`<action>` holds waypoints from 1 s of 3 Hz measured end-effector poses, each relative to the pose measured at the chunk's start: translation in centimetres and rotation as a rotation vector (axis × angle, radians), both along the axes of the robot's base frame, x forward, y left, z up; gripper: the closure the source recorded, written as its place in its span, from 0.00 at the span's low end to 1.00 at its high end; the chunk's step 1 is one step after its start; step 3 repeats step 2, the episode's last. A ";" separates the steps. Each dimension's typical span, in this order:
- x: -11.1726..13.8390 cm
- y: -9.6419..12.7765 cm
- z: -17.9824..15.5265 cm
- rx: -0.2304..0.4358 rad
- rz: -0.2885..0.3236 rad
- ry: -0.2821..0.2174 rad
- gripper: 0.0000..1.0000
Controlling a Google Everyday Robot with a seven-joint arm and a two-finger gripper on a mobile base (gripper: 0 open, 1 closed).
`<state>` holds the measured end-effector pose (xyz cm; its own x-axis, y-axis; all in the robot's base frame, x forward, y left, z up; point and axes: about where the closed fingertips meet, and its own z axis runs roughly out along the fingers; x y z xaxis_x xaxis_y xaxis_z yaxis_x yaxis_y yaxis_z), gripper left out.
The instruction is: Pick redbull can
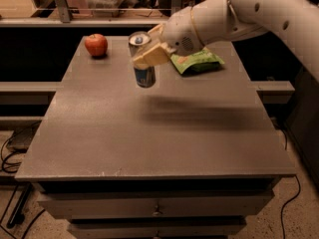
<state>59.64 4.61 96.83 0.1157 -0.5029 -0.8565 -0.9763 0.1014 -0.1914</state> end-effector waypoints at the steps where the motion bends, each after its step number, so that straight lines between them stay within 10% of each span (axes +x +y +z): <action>1: -0.6 -2.6 6.3 0.022 -0.015 -0.072 1.00; 3: -0.5 -2.3 6.4 0.025 -0.012 -0.078 1.00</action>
Offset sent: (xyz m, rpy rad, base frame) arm -0.0048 -0.0201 0.0490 0.0170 -0.0562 -0.0119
